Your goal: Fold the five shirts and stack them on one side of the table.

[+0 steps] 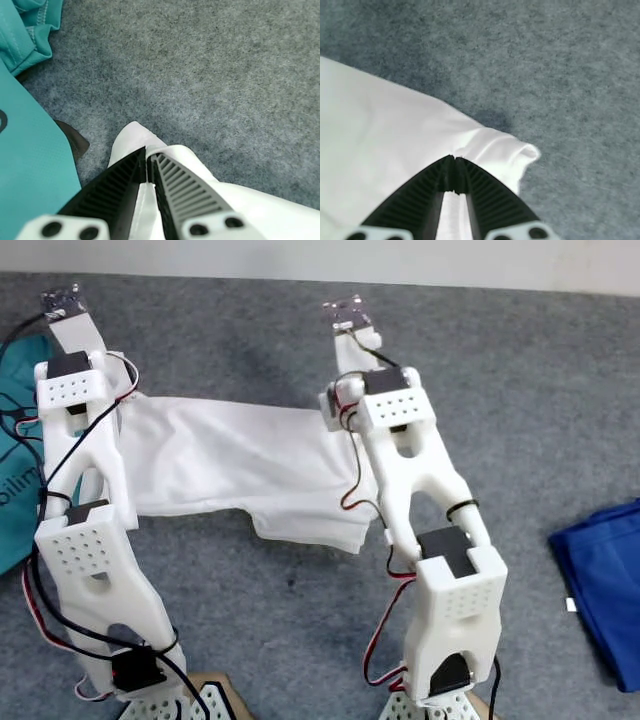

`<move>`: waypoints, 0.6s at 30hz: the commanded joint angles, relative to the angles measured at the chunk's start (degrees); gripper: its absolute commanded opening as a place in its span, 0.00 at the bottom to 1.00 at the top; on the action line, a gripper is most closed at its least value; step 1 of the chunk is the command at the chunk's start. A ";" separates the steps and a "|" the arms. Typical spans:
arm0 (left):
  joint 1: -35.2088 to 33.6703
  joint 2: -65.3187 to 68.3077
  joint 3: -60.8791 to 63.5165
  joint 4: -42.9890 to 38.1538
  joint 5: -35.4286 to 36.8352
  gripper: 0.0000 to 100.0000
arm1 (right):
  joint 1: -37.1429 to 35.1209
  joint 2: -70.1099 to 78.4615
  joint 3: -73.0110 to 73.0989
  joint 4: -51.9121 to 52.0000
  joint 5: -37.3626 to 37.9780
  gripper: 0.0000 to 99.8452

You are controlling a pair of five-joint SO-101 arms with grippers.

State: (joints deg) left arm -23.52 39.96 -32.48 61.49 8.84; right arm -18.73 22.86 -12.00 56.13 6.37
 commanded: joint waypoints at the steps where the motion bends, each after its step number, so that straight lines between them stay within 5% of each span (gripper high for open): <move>1: -0.57 -0.66 -2.33 -0.62 0.09 0.01 | -1.98 0.31 2.51 -3.56 -0.35 0.01; 18: -7.60 -0.57 -2.33 -0.97 0.09 0.01 | 2.68 4.70 3.74 -6.11 2.90 0.01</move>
State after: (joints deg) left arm -28.79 39.96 -32.48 61.49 8.84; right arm -17.14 28.66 -8.13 50.77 8.48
